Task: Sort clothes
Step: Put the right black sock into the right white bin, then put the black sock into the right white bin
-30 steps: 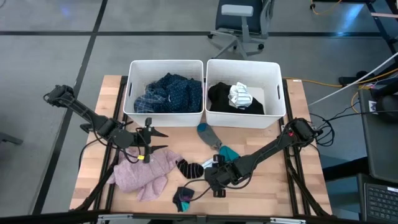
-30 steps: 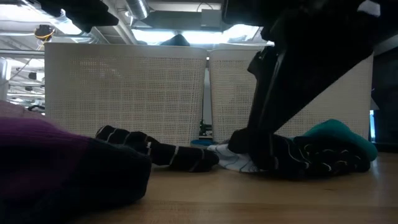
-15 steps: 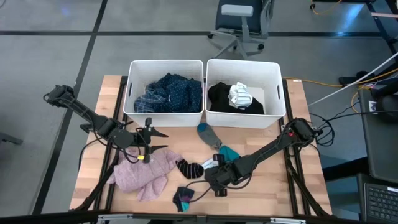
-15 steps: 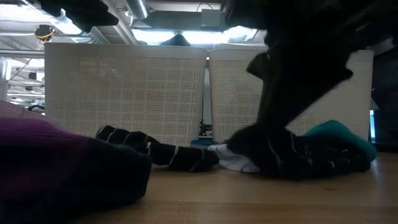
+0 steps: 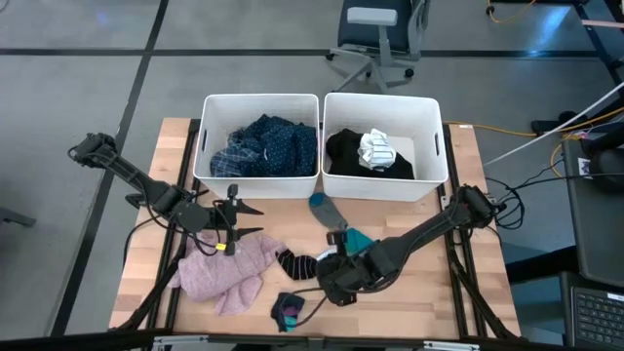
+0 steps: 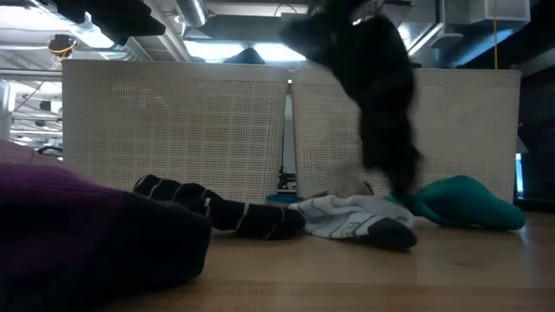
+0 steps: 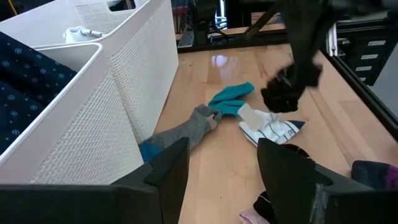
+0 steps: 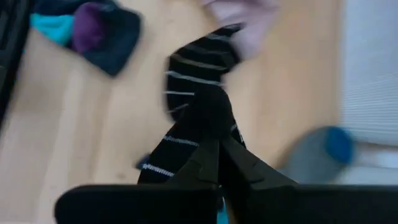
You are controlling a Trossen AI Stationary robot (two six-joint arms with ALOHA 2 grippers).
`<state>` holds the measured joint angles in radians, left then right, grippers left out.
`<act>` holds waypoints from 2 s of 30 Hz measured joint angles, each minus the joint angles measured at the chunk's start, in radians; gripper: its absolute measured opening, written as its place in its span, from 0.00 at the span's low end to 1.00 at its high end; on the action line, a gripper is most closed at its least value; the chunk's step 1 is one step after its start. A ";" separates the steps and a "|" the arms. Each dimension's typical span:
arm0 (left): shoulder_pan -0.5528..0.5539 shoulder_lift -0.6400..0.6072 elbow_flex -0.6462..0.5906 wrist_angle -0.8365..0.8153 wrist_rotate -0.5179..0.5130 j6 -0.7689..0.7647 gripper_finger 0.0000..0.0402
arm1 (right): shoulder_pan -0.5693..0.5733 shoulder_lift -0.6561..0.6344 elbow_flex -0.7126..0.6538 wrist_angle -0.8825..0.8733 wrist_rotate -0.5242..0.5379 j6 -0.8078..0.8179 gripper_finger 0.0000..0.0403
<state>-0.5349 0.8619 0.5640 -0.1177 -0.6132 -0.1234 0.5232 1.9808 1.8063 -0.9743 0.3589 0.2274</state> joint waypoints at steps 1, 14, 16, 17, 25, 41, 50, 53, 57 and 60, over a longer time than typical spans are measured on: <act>0.000 0.000 0.000 0.000 0.000 0.000 0.45 | -0.001 -0.004 0.027 -0.037 0.027 -0.010 0.01; 0.000 0.000 0.000 0.002 0.000 0.000 0.45 | -0.046 -0.249 0.131 -0.243 0.462 -0.053 0.03; 0.000 0.000 0.000 0.003 0.000 0.002 0.45 | -0.072 -0.300 0.131 -0.250 0.530 -0.057 0.03; 0.000 0.000 0.000 0.002 0.000 0.005 0.45 | -0.088 -0.318 0.131 -0.253 0.561 -0.057 0.03; 0.000 0.000 0.000 0.002 0.000 0.009 0.45 | -0.278 -0.422 0.131 -0.302 0.677 0.001 0.03; 0.000 0.000 0.000 0.002 0.000 0.008 0.45 | -0.684 -0.309 0.130 -0.474 0.339 0.319 0.03; 0.000 0.000 0.000 -0.001 0.000 0.008 0.45 | -0.756 -0.209 0.129 -0.510 0.206 0.318 0.28; 0.000 0.000 0.000 -0.002 0.000 0.008 0.45 | -0.753 -0.210 0.129 -0.528 0.194 0.316 0.42; 0.000 0.000 0.000 -0.002 0.000 0.008 0.45 | -0.741 -0.232 0.129 -0.550 0.115 0.320 0.55; 0.000 0.000 0.000 -0.001 0.000 0.008 0.45 | -0.697 -0.253 0.129 -0.544 0.103 0.323 0.59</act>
<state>-0.5346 0.8619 0.5640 -0.1190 -0.6132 -0.1158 -0.1734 1.7279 1.9354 -1.5179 0.4623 0.5507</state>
